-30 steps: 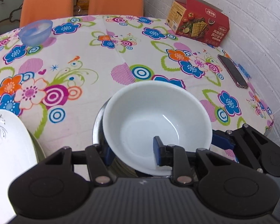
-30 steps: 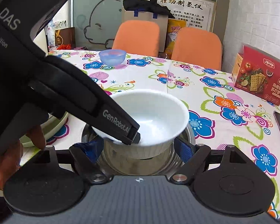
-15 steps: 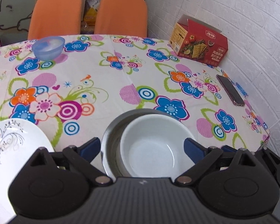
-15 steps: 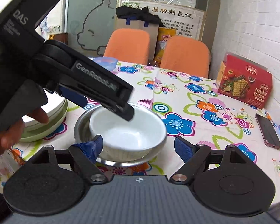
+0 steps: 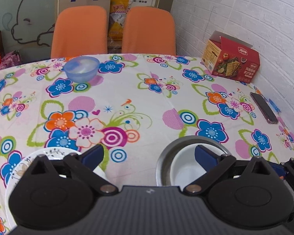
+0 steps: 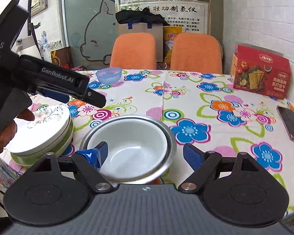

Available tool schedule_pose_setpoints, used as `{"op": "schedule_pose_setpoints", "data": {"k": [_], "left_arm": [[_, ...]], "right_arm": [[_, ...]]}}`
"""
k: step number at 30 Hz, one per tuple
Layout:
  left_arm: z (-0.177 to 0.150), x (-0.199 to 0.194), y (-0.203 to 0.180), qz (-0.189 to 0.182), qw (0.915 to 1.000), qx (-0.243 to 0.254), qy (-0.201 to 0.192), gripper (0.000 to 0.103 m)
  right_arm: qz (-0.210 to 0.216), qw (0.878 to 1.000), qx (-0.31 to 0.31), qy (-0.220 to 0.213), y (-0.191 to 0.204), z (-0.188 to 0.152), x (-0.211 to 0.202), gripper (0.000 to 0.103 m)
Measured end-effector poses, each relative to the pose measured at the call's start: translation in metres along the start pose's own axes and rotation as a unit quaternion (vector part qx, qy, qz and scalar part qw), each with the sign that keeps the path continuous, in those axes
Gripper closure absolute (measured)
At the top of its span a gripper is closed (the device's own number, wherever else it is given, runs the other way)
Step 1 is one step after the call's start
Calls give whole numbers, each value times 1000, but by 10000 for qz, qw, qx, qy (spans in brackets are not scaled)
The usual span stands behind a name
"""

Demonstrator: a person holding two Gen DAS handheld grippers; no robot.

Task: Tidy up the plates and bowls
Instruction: 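Lower the white bowl into the steel bowl and open both grippers, then move both grippers forward to the translucent blue bowl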

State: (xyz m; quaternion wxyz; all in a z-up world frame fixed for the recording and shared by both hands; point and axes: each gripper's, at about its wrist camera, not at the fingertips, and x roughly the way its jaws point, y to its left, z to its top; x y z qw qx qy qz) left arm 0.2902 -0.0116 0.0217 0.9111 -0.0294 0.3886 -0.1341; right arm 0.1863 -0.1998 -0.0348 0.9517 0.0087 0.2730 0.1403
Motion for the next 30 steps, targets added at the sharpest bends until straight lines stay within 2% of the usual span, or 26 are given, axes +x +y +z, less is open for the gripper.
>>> {"op": "schedule_pose_setpoints", "data": {"k": [6,13,23,30], "left_arm": [[15,1,32,150,9998,-62,-126,3],[31,17,81,383,9989,-235,-115,3],[50,48,147,733,9960,-505,70,3],[90,72,188,719,9937,-860,-1,3]], "right_arm": [[83,9994,-326,27,7,33,21,32],[309,9963,-771,218,22,78,66,32],[935,9840,-1442,472,69,132,140,32],[1092,9827,-1275,776,75,161,200,32]]}}
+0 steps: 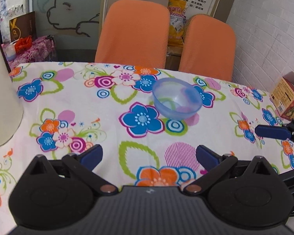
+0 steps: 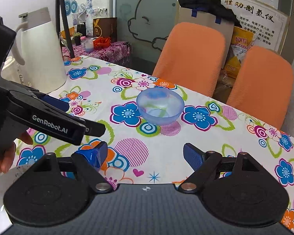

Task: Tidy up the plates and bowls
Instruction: 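Move both grippers forward to the translucent blue bowl, then grasp the blue bowl rim with both grippers and lift it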

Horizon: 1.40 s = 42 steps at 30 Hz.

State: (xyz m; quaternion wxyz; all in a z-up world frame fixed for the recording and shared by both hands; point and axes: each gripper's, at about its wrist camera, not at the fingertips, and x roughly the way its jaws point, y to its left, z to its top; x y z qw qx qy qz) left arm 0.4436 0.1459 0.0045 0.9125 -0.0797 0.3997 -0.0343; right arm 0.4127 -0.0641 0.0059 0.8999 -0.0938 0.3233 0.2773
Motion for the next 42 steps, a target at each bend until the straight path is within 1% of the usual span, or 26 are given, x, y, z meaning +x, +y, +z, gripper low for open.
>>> {"op": "schedule_pose_setpoints", "data": {"k": [3,7,9,11,12,16,18,20,23,25,29,32,34,37,38,40,41,42], "left_arm": [[25,20,5,52,10000,-54,4,3],[56,56,8,-45,9995,-286,132,3],[68,76,7,-39,9991,-383,190,3],[76,95,2,-26,9990,-349,276,3],[79,105,-1,52,9990,-298,343,3],[79,131,-11,232,9985,-114,488,3],[76,139,-12,208,9985,-93,501,3],[75,144,-13,197,9986,-54,498,3],[74,149,-12,244,9985,-4,480,3],[74,150,-11,257,9988,-5,408,3],[80,150,-11,75,9993,-77,365,3],[86,150,-16,86,9995,38,295,3],[87,152,-19,146,9994,153,268,3],[85,159,-18,124,9993,107,345,3],[84,160,-18,89,9992,95,381,8],[82,160,-24,207,9988,315,323,20],[82,159,-27,239,9982,454,322,43],[82,156,-28,164,9981,502,327,59]], "right_arm": [[-56,9997,201,110,-14,14,24,32],[-326,9990,165,256,-22,23,59,32],[-367,9986,175,341,-24,25,77,32],[-368,9981,207,455,-25,26,93,32],[-379,9979,216,485,-25,26,101,32],[-499,9974,147,492,-22,24,120,32],[-476,9977,155,459,-21,23,126,31],[-418,9983,234,338,-21,23,128,31],[-335,9986,330,245,-23,24,131,31],[-223,9983,532,122,-27,20,131,28],[-255,9986,451,-115,-24,14,131,27],[-142,9987,479,61,-28,21,131,28],[-87,9985,541,48,-30,23,131,28],[-153,9994,320,54,-24,25,135,27],[-143,9994,302,29,-24,24,137,27],[-101,9993,364,-6,-25,24,138,27],[-65,9995,312,-34,-24,24,138,29],[-6,9997,221,-56,-23,24,138,32]]}}
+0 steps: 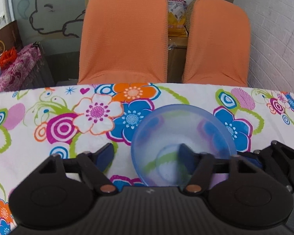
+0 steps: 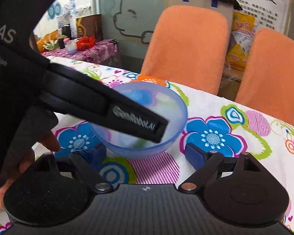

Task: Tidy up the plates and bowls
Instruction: 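Grasp the blue bowl rim with both grippers and lift it, then lower the blue bowl into the white bowl and open both grippers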

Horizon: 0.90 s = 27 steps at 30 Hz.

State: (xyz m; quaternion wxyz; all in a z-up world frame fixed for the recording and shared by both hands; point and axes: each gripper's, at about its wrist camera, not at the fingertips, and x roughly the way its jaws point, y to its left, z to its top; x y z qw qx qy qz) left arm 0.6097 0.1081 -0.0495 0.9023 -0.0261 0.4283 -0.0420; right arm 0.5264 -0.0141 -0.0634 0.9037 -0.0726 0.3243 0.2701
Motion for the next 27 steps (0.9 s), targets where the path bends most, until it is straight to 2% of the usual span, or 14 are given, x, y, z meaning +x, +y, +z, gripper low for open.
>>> {"op": "schedule_pose_setpoints", "data": {"k": [1,3,8,13,16,21,27], "left_arm": [[0,-3,0,-154,9999,5,53,63],[-1,-7,0,-334,9993,-63,146,63],[-6,-23,-1,-429,9988,-176,122,63],[-17,-60,-17,-473,9989,-25,-68,64],[-26,-94,-30,-618,9979,-46,-172,64],[-56,-162,-67,-959,9948,37,-340,60],[-125,-216,-131,-1372,9892,425,-288,57]], "right_arm": [[37,10000,-82,-40,2,0,-2,33],[1,9994,-263,-230,8,0,-8,34],[-48,9981,-394,-475,13,0,-26,33],[-156,9965,-462,-682,19,-4,-55,32],[-230,9954,-484,-800,25,-8,-88,32],[-370,9937,-455,-960,34,-27,-167,32],[-727,9926,-406,-885,45,-89,-252,32]]}}
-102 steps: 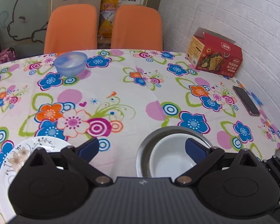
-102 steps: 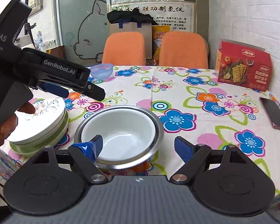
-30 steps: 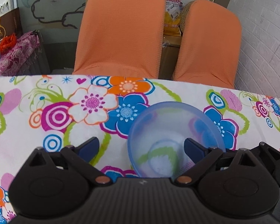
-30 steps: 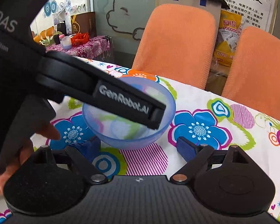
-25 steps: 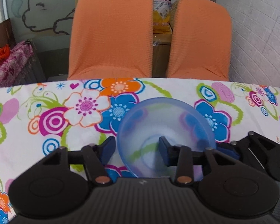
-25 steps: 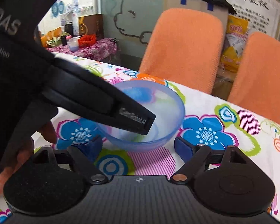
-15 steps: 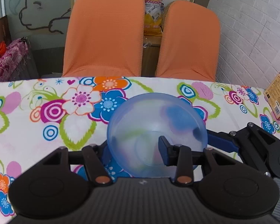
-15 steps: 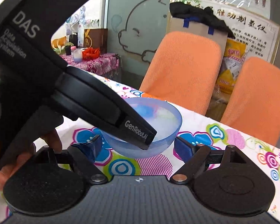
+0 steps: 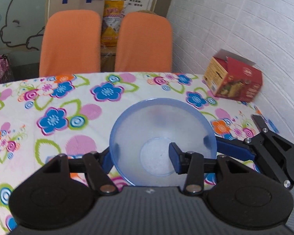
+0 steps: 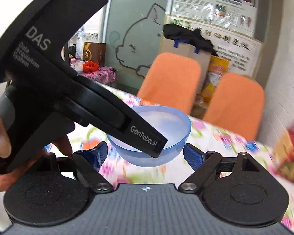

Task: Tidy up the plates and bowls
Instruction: 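Lower the blue bowl into the white bowl and open both grippers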

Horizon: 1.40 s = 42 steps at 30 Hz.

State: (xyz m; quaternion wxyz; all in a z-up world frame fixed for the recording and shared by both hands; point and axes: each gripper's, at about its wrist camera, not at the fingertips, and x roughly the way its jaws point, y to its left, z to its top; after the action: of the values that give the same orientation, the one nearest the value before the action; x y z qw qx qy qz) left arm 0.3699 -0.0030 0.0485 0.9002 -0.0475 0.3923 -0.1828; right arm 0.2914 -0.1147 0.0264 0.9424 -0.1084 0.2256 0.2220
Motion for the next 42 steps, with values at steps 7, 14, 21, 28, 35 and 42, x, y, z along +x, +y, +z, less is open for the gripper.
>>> {"op": "schedule_pose_setpoints", "data": {"k": [7,14,21,28,35,42], "left_arm": [[-79,6,-66,-371,9974,434,432,56],[-102,9,-93,-102,9947,959,346,46],[-100,0,-80,-211,9968,746,198,30],[-96,-29,-58,-78,9995,229,-222,30],[-110,-38,-40,-49,9998,-128,-166,30],[-115,-22,-35,-168,9996,-164,137,30]], "right_arm": [[-382,9976,410,405,6,-68,-52,31],[-498,9970,468,357,4,-88,-52,31],[-568,9969,510,211,1,-114,-86,31],[-577,9880,1434,-43,-13,-128,-113,31],[-544,9648,2573,-88,-25,-151,-112,30],[-536,9600,2746,132,-32,-153,-96,30]]}}
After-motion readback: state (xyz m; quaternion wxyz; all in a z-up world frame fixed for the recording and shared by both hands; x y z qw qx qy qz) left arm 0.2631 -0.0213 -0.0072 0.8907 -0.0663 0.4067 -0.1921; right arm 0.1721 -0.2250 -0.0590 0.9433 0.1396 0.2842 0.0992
